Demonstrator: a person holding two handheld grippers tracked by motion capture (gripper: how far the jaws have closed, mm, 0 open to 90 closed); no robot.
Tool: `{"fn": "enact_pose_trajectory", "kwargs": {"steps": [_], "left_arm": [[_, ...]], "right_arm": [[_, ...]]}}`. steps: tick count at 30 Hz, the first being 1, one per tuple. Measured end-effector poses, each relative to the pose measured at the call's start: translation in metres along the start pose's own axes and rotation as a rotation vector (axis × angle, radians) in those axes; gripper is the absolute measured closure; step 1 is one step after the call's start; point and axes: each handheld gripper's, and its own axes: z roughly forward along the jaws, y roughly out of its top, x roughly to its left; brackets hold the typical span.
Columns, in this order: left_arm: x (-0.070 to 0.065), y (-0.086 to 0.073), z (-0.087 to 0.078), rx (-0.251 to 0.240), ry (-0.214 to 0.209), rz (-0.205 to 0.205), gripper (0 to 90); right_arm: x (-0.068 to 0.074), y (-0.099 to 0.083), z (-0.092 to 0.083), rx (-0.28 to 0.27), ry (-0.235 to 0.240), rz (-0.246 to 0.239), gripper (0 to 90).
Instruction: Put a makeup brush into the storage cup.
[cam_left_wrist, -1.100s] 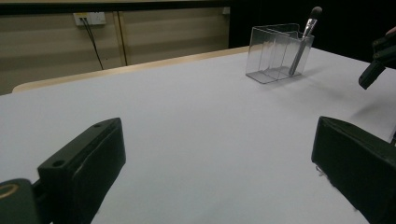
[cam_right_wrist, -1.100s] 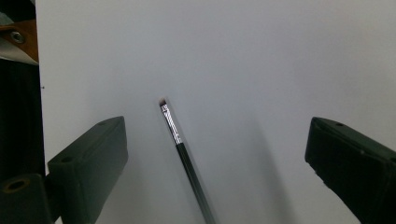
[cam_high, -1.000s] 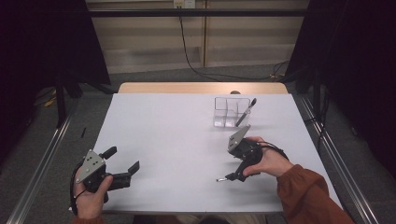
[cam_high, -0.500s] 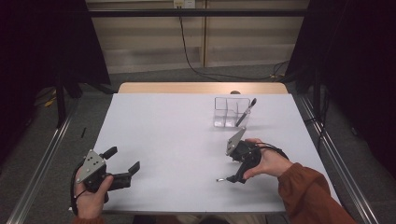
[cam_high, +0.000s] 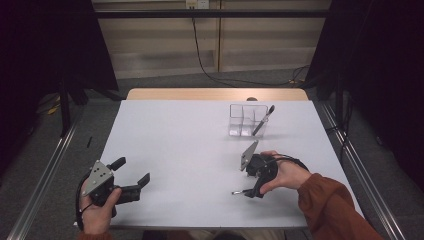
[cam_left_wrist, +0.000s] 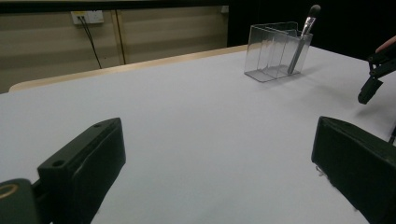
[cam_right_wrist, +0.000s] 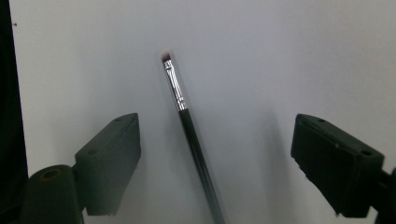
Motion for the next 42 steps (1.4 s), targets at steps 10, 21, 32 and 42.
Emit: {"fn": "enact_pose_trajectory", "kwargs": {"steps": [10, 21, 32, 42], "left_arm": [[0.0, 0.0, 0.0, 0.0, -0.002, 0.0, 2.9], [0.0, 0.0, 0.0, 0.0, -0.002, 0.0, 2.9], [0.0, 0.0, 0.0, 0.001, -0.002, 0.002, 2.9], [0.0, 0.0, 0.0, 0.001, -0.001, 0.002, 2.9]], "right_arm": [[0.004, 0.002, 0.003, 0.049, 0.012, -0.029, 39.4], [0.008, 0.006, 0.008, 0.106, -0.002, -0.078, 61.8], [0.014, 0.015, 0.01, 0.174, 0.0, -0.121, 73.0], [0.014, 0.021, 0.012, 0.226, 0.005, -0.131, 75.2]]}}
